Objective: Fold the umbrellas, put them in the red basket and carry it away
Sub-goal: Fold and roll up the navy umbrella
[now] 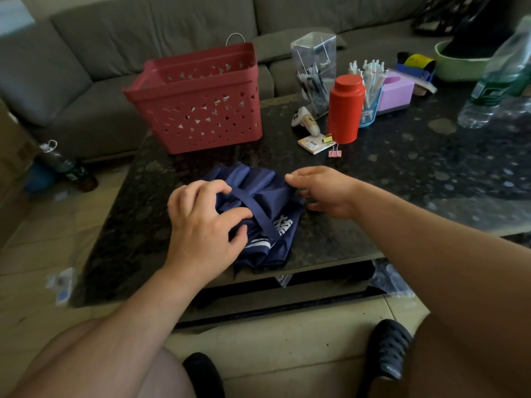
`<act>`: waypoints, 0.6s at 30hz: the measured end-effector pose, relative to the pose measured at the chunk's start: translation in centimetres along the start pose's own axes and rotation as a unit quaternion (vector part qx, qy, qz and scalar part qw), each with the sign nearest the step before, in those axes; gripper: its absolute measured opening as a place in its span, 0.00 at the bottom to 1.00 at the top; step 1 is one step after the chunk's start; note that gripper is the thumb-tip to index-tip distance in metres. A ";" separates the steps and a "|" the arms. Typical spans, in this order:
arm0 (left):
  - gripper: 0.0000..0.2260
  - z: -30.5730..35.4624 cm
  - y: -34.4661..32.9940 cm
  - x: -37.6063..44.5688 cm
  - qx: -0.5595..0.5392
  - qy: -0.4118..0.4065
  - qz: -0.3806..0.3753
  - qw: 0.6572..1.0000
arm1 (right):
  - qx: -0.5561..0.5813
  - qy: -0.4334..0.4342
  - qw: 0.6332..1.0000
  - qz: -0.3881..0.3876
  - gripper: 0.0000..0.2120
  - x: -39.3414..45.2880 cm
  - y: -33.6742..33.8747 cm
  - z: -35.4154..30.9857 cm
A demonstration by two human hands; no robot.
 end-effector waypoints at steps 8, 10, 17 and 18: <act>0.05 0.2 -0.2 0.3 -0.006 -0.019 -0.002 1.000 | 0.067 -0.033 0.997 0.036 0.05 -0.2 0.0 0.3; 0.05 0.1 -0.1 0.1 -0.017 -0.028 0.007 0.999 | 0.064 -0.037 0.996 0.050 0.07 -0.2 0.0 0.3; 0.03 -0.3 1.0 -0.8 -0.101 -0.033 0.030 0.994 | 0.022 -0.048 0.997 0.048 0.08 -0.5 -0.6 0.1; 0.03 -0.5 1.3 -0.9 -0.099 -0.028 0.034 0.994 | 0.020 -0.047 0.998 0.046 0.05 -0.6 -0.7 -0.1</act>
Point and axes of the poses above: each hand's wrist, its own x-axis towards the middle knuckle, its own y-axis out of the back of the hand, z = x × y, the point moved 4 cm from there along x, towards the middle knuckle, and after that the axes turned 1 degree about x, right-handed, at the moved point
